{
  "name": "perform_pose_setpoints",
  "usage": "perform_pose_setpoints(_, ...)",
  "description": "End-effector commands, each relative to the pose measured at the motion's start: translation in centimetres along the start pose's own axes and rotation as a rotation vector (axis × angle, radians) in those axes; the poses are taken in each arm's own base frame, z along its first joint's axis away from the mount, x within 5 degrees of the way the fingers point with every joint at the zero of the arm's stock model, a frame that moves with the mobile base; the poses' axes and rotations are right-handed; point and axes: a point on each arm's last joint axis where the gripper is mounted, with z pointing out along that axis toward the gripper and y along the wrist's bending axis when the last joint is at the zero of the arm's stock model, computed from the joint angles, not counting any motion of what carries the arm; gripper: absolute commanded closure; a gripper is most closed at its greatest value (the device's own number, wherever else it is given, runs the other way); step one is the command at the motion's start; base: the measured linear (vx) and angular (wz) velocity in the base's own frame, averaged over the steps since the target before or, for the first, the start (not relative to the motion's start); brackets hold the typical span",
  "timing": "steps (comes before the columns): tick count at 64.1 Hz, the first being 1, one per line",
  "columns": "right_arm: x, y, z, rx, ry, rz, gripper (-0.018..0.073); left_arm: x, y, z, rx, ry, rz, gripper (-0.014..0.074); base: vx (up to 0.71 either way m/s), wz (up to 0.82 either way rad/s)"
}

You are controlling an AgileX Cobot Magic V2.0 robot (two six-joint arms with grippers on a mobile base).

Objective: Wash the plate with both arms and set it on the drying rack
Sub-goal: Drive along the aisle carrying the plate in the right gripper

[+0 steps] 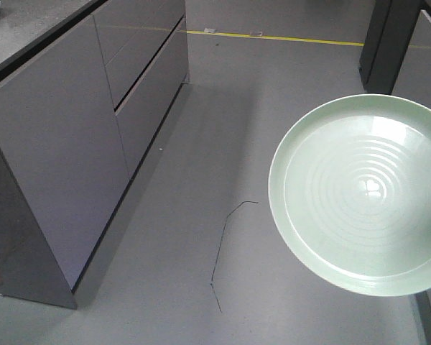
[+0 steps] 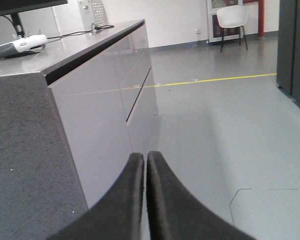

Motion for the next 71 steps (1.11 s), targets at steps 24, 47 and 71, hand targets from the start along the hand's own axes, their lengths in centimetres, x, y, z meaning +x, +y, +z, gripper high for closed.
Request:
perform_pose_setpoints(24,-0.96,-0.09,-0.91,0.017,-0.095,0.007,0.0567,0.19,-0.10,0.02,0.010,-0.056,-0.013,0.0594,0.09,0.16)
perform_pose_setpoints(47,-0.96,-0.09,-0.91,0.017,-0.095,0.007,0.0567,0.19,-0.10,0.02,0.010,-0.056,-0.013,0.0594,0.14,0.10)
perform_pose_setpoints(71,-0.96,-0.09,-0.91,0.017,-0.095,0.007,0.0567,0.19,-0.10,0.02,0.010,-0.056,-0.013,0.0594,0.16,0.00)
